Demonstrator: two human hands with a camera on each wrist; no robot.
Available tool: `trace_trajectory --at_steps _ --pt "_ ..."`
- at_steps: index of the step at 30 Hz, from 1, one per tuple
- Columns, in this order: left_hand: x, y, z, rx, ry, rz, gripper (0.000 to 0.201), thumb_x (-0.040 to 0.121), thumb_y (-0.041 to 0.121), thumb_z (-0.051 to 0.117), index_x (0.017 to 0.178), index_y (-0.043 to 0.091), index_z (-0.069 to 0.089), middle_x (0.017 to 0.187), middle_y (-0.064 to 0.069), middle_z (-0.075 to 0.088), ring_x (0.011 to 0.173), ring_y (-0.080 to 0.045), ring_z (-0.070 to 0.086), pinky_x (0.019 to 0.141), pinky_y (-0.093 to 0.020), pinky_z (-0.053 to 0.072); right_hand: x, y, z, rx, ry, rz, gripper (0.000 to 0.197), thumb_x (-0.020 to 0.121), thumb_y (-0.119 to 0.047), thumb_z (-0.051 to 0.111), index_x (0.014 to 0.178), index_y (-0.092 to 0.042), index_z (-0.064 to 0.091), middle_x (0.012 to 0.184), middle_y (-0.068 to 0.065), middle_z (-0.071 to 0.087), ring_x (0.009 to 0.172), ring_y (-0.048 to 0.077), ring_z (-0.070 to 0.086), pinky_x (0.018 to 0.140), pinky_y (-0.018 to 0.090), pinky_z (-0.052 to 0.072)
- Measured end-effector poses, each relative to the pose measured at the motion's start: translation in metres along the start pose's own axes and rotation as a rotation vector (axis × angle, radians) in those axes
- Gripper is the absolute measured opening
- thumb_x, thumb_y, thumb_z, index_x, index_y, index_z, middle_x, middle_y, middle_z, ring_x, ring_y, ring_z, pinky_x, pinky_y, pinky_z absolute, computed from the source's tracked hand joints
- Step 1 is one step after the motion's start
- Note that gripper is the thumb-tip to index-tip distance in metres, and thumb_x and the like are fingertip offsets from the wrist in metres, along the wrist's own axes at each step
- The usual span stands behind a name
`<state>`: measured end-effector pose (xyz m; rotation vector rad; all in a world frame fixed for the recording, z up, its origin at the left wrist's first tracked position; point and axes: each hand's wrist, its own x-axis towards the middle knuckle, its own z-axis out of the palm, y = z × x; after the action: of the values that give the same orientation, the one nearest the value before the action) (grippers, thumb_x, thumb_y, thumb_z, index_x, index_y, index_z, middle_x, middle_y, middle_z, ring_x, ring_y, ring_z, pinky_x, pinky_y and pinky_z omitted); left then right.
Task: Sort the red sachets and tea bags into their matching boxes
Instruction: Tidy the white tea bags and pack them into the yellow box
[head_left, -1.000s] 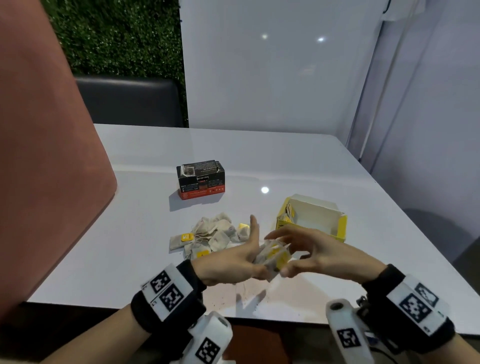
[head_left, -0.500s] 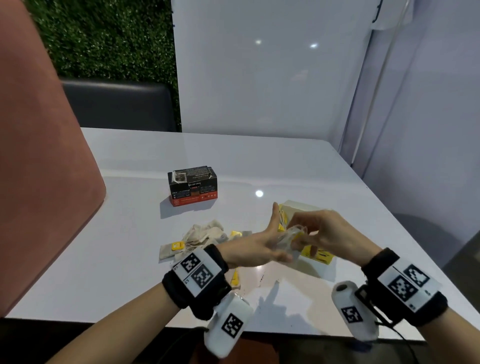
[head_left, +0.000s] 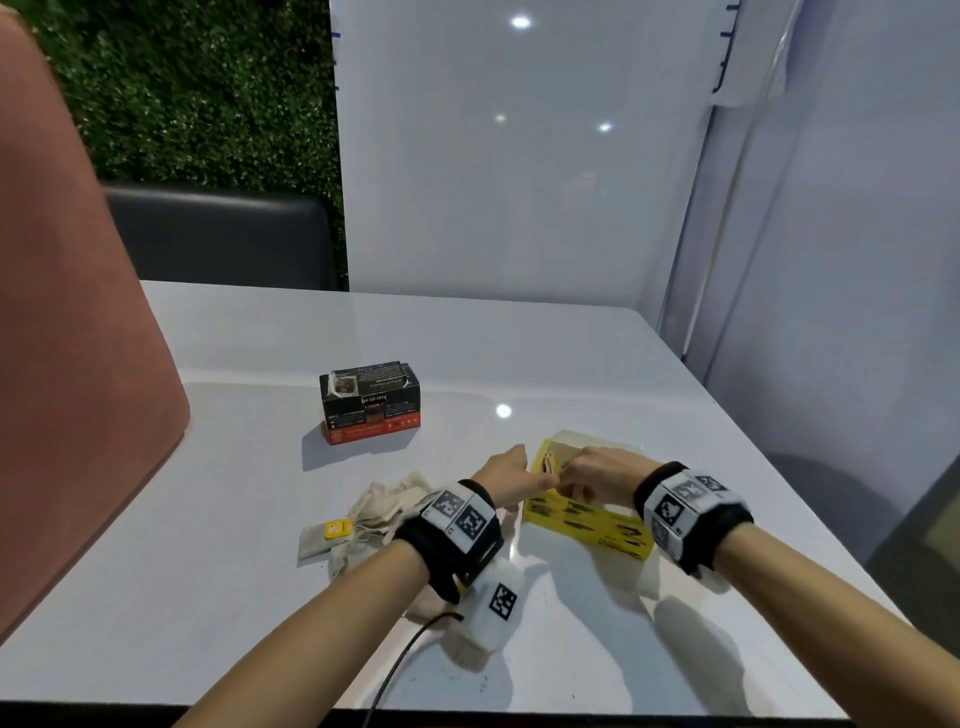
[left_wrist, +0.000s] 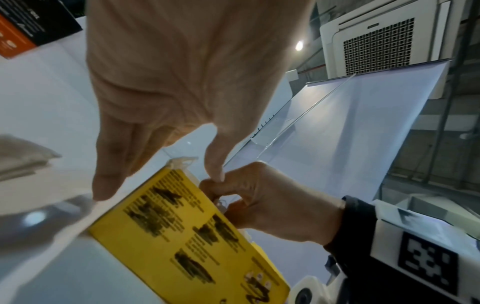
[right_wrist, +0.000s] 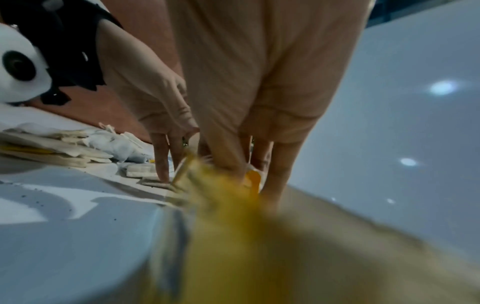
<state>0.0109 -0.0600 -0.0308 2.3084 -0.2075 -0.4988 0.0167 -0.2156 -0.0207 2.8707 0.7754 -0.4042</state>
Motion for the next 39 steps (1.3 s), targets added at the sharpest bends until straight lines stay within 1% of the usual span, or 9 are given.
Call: trace_trajectory --at_steps 5,8,12,15,19,24,32,35,39 --pt "0.012 -0.005 0.001 -0.023 0.04 -0.022 0.022 0.093 0.016 0.046 0.111 0.006 0.053 0.121 -0.017 0.049 0.111 -0.03 0.053 0.095 -0.035 0.044 0.004 0.01 0.014 0.101 0.145 -0.036 0.034 0.083 0.0 0.057 0.114 -0.014 0.06 0.101 -0.002 0.056 0.089 0.015 0.049 0.079 0.025 0.042" --pt "0.015 -0.009 0.001 -0.091 0.056 -0.019 0.007 0.089 0.005 0.04 0.087 0.004 0.047 0.098 -0.017 0.051 0.093 -0.034 0.061 0.086 -0.041 0.051 0.0 0.019 0.024 0.155 0.25 0.022 0.026 0.085 -0.004 0.058 0.109 -0.015 0.058 0.1 0.003 0.055 0.083 0.019 0.054 0.069 0.03 0.048" --pt "0.018 -0.013 0.004 -0.107 0.076 -0.017 0.007 0.089 0.006 0.04 0.088 0.003 0.046 0.101 -0.02 0.056 0.095 -0.035 0.062 0.084 -0.04 0.05 -0.005 0.022 0.031 0.455 0.362 0.184 0.008 0.089 -0.012 0.054 0.091 -0.005 0.058 0.084 0.008 0.048 0.061 0.019 0.041 0.05 0.026 0.038" --pt "0.019 -0.015 0.006 -0.132 0.091 -0.047 0.01 0.089 0.007 0.041 0.094 0.002 0.048 0.114 -0.024 0.058 0.103 -0.038 0.061 0.09 -0.043 0.052 -0.005 0.022 0.036 0.357 0.254 0.237 0.029 0.082 0.0 0.058 0.109 -0.01 0.06 0.09 0.004 0.058 0.072 0.017 0.054 0.065 0.023 0.045" --pt "0.02 -0.014 0.009 -0.155 0.119 -0.038 0.01 0.087 0.005 0.04 0.09 0.001 0.048 0.11 -0.024 0.058 0.1 -0.04 0.062 0.088 -0.045 0.051 -0.003 0.007 0.03 0.377 0.23 0.25 0.028 0.084 -0.004 0.055 0.106 -0.016 0.067 0.099 0.005 0.068 0.092 0.025 0.061 0.08 0.031 0.048" --pt "0.021 -0.015 0.01 -0.152 0.124 -0.045 0.012 0.088 0.006 0.04 0.094 0.0 0.049 0.116 -0.024 0.056 0.101 -0.039 0.062 0.089 -0.045 0.053 -0.001 -0.005 0.029 0.409 0.235 0.283 0.033 0.086 -0.001 0.052 0.116 -0.014 0.06 0.107 0.005 0.066 0.102 0.023 0.059 0.067 0.019 0.033" --pt "0.003 -0.019 -0.001 -0.183 0.011 -0.001 0.043 0.094 0.033 0.051 0.119 -0.002 0.049 0.121 -0.019 0.054 0.104 -0.03 0.061 0.068 -0.029 0.049 -0.009 0.008 0.029 0.472 0.168 0.247 0.035 0.082 0.002 0.053 0.1 -0.028 0.057 0.087 -0.005 0.056 0.082 0.017 0.057 0.071 0.02 0.046" --pt "-0.022 -0.033 -0.035 -0.193 0.017 0.074 0.051 0.093 0.023 0.055 0.138 0.003 0.039 0.133 -0.014 0.053 0.115 -0.025 0.056 0.086 -0.03 0.049 -0.012 0.008 0.026 0.521 0.154 0.22 0.037 0.082 0.009 0.05 0.098 -0.024 0.058 0.083 -0.004 0.055 0.079 0.019 0.055 0.064 0.018 0.043" --pt "-0.061 -0.077 -0.091 -0.114 0.067 0.112 0.03 0.093 0.004 0.048 0.122 0.007 0.054 0.107 -0.009 0.067 0.088 -0.016 0.063 0.068 -0.023 0.048 -0.028 -0.012 0.006 0.421 0.367 0.251 0.039 0.084 0.013 0.05 0.115 -0.009 0.059 0.11 0.009 0.062 0.092 0.021 0.06 0.078 0.027 0.051"
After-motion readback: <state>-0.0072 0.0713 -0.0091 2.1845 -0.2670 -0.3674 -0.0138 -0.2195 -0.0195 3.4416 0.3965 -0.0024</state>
